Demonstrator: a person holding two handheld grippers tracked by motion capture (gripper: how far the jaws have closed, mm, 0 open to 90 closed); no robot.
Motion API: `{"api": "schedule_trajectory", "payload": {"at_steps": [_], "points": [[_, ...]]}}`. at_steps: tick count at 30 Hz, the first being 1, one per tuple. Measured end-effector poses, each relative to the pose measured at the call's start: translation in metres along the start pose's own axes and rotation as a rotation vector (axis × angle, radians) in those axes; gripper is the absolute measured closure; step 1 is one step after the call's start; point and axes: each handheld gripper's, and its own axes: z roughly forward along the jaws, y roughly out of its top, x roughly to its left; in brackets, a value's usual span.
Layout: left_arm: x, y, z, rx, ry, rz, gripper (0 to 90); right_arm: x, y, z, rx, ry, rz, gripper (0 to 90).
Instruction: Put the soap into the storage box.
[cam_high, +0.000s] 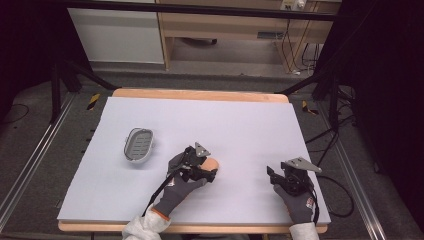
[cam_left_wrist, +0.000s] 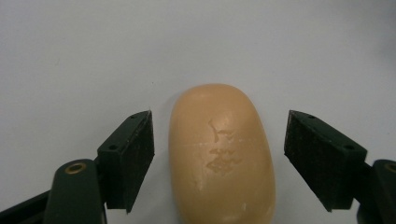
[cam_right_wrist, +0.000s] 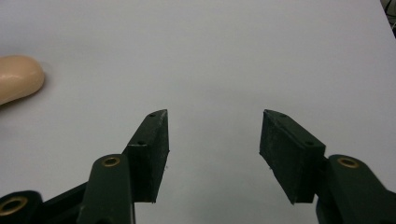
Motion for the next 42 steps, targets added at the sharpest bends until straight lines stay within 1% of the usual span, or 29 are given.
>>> {"api": "schedule_trajectory", "payload": {"at_steps": [1, 2, 4, 9, 10, 13, 15, 16, 17, 18, 20, 21, 26, 27, 28, 30, 35, 42], "points": [[0.000, 0.000, 0.001, 0.007, -0.002, 0.007, 23.6, 0.000, 0.000, 0.000, 0.002, 0.000, 0.002, 42.3], [-0.001, 0.000, 0.003, 0.015, -0.003, 0.001, 23.5, -0.001, 0.000, 0.000, 0.003, 0.002, 0.006, 42.3], [-0.001, 0.000, 0.005, 0.024, -0.005, 0.001, 23.6, -0.001, 0.000, 0.000, 0.004, 0.003, 0.005, 42.3], [-0.002, -0.001, 0.010, 0.039, 0.006, 0.004, 24.1, -0.001, 0.000, 0.000, 0.007, 0.006, 0.009, 42.4], [-0.002, -0.001, 0.012, 0.049, 0.006, 0.006, 24.0, -0.001, 0.000, 0.000, 0.009, 0.008, 0.012, 42.4], [-0.001, -0.002, 0.014, 0.059, 0.011, 0.004, 24.3, -0.001, 0.000, 0.001, 0.011, 0.009, 0.013, 42.4], [-0.001, -0.003, 0.015, 0.059, 0.008, 0.000, 24.5, -0.001, -0.001, 0.001, 0.010, 0.006, 0.007, 42.4], [0.001, -0.004, 0.016, 0.067, 0.007, -0.003, 24.6, -0.001, -0.001, 0.001, 0.011, 0.007, 0.008, 42.4], [0.001, -0.004, 0.016, 0.067, 0.007, -0.003, 24.7, -0.001, -0.001, 0.001, 0.011, 0.007, 0.008, 42.4], [0.002, -0.005, 0.017, 0.069, -0.003, -0.012, 24.9, -0.001, -0.001, 0.001, 0.012, 0.008, 0.008, 42.4], [0.002, -0.006, 0.019, 0.070, -0.007, -0.020, 25.2, -0.001, -0.001, 0.002, 0.014, 0.004, 0.005, 42.4], [0.002, -0.007, 0.020, 0.077, -0.012, -0.018, 25.3, -0.001, -0.001, 0.002, 0.014, 0.003, 0.005, 42.4], [0.001, -0.008, 0.020, 0.074, 0.004, -0.009, 26.7, -0.001, -0.001, 0.002, 0.017, 0.002, 0.001, 42.4], [0.001, -0.008, 0.020, 0.074, 0.004, -0.009, 27.9, -0.001, -0.001, 0.002, 0.017, 0.002, 0.001, 42.4], [0.000, -0.007, 0.019, 0.081, 0.016, -0.007, 29.9, -0.001, -0.001, 0.002, 0.017, 0.003, 0.001, 42.4], [0.000, -0.007, 0.020, 0.081, 0.023, -0.007, 31.1, -0.001, -0.001, 0.002, 0.017, 0.004, 0.002, 42.4], [0.000, -0.006, 0.020, 0.094, 0.020, -0.011, 31.4, -0.001, -0.002, 0.003, 0.023, 0.009, 0.005, 43.0], [0.000, -0.005, 0.019, 0.095, 0.022, -0.018, 31.8, -0.001, -0.002, 0.003, 0.022, 0.014, 0.005, 43.3]]}}
